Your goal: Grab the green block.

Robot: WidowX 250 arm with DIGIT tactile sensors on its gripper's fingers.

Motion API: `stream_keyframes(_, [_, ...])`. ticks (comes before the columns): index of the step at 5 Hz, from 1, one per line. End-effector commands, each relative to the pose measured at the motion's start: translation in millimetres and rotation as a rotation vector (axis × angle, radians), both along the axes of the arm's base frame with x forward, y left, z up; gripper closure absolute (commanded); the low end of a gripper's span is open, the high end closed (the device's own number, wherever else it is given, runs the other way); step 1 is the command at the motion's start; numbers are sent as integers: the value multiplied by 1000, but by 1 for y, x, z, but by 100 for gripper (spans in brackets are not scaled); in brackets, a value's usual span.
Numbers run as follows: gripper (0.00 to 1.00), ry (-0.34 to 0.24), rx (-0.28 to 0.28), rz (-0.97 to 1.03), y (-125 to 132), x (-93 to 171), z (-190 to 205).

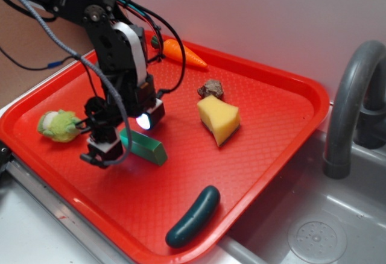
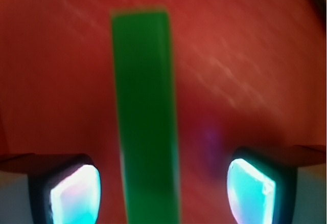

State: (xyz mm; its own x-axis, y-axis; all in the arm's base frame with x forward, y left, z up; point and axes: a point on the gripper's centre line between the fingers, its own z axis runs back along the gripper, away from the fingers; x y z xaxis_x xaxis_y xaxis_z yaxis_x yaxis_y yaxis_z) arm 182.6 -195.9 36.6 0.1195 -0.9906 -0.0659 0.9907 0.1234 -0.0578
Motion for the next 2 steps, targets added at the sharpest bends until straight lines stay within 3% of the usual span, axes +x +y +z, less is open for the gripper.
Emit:
stream_keyframes(1, [100, -68, 5, -45, -22, -17, -2])
stream_keyframes(2, [100, -99, 19, 53, -16, -16, 3])
